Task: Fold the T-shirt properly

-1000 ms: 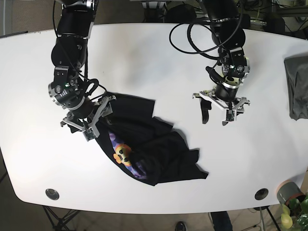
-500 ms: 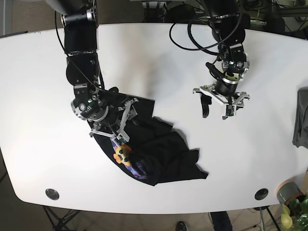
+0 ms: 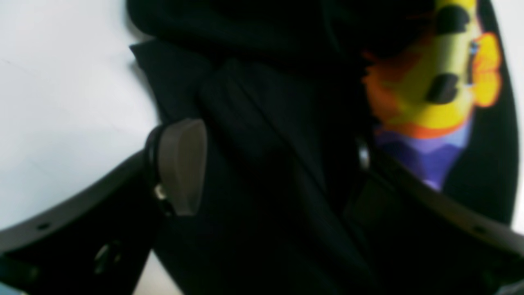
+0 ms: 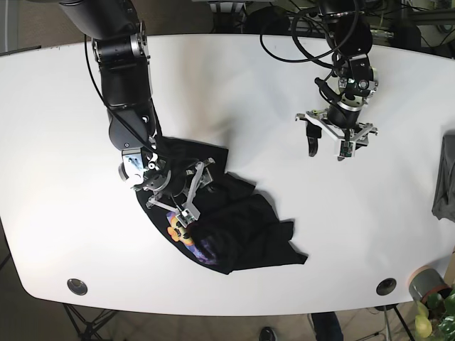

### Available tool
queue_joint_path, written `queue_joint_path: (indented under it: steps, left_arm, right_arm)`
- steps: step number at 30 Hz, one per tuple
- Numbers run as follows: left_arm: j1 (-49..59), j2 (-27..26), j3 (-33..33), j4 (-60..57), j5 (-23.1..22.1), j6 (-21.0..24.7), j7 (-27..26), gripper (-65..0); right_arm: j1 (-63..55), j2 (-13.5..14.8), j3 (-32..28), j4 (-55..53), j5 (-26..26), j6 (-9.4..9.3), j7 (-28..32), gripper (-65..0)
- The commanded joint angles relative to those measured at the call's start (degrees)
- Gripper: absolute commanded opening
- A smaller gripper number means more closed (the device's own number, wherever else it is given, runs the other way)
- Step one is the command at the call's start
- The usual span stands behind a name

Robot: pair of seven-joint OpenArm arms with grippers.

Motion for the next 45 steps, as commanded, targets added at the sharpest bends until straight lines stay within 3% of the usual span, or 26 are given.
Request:
queue_joint_path:
  steps: [1, 6, 14, 18, 24, 29, 32, 45]
  left_arm:
    - [0.2, -0.7, -0.3, 1.0, -0.7, 0.4, -1.5, -27.5]
    - [0.9, -0.5, -0.3, 1.2, -0.7, 0.4, -1.5, -27.6]
    - [0.9, -0.4, -0.3, 1.1, -0.7, 0.4, -1.5, -27.6]
    - [1.8, -0.4, -0.3, 1.2, -0.8, 0.4, -1.5, -27.6]
    - [2.0, -0.4, -0.3, 1.0, -0.8, 0.4, -1.5, -27.6]
    - [2.6, -0.4, -0.3, 0.9, -0.8, 0.4, -1.5, -27.6]
    - [2.6, -0.4, -0.3, 0.9, -0.8, 0.4, -1.5, -27.6]
    - [2.4, -0.4, -0.2, 0.7, -0.8, 0.4, -1.5, -27.6]
  right_arm:
    - [3.0, -1.2, 0.0, -1.7, 0.7, 0.16, 1.9, -22.8]
    - [3.8, -1.6, 0.0, -3.8, 1.2, 0.16, 2.6, -22.8]
    - [5.7, -5.2, 0.1, -9.1, -1.5, 0.08, 7.3, -22.8]
    - [6.3, -5.5, 0.3, -12.9, -2.2, 0.08, 9.7, -22.8]
    - [6.3, -5.3, 0.3, -13.2, -1.7, -2.91, 10.5, -22.8]
    - [6.3, -5.2, 0.3, -13.2, -1.7, -2.83, 10.5, -22.8]
    - [5.0, -3.8, 0.4, -10.3, -1.6, -2.65, 10.2, -22.8]
    - [-6.1, -3.6, 0.4, 6.8, -1.6, -2.56, 3.0, -22.8]
